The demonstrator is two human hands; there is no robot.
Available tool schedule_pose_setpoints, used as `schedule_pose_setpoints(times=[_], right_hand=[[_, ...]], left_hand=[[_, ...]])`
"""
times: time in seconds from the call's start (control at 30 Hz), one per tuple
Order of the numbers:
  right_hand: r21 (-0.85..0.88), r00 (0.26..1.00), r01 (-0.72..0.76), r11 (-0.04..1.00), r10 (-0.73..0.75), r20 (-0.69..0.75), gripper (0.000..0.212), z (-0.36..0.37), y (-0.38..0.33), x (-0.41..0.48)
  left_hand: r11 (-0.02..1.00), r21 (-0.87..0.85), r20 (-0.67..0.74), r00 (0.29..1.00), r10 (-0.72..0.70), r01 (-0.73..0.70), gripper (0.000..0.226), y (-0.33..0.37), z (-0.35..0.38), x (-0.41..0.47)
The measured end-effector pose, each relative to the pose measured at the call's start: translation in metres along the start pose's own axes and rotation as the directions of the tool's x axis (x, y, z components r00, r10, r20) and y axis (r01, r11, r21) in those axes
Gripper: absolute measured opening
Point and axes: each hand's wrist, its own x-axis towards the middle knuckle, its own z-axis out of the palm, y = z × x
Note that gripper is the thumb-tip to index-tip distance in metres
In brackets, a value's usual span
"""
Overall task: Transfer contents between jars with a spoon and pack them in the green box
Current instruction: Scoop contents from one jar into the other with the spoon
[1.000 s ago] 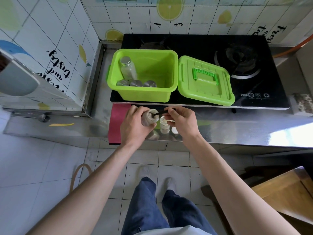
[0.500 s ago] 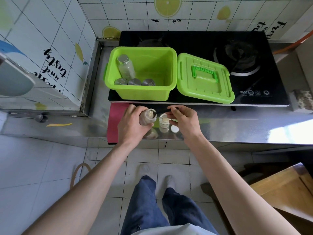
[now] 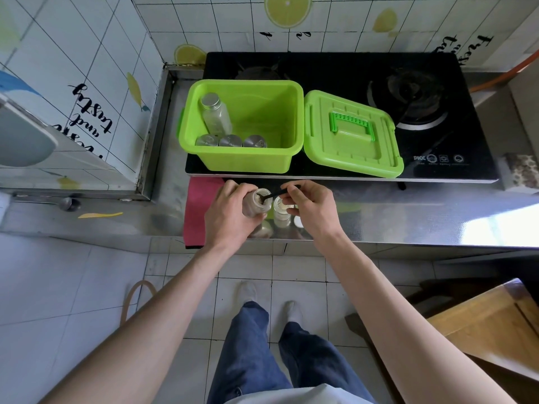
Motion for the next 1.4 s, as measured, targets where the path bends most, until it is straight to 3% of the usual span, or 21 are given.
schedule_pose_setpoints(times=[0.43,1.4], right_hand=[[-0.015,0.999,0.014,1.0,-0.014,-0.03,0.018,-0.008,-0.001,-0.001],[0.163,0.994,-0.041,0.986,0.057,-0.092,0.021,-0.042,0.005,0.008]], left_hand=[[1.0,0.0,-0.002,1.0,-0.002,0.002,0.053,-0.005,0.0,-0.003],[0.997,-0.035,0.018,0.997,-0.071,0.072,0.05,-0.007,0.005,0.0]])
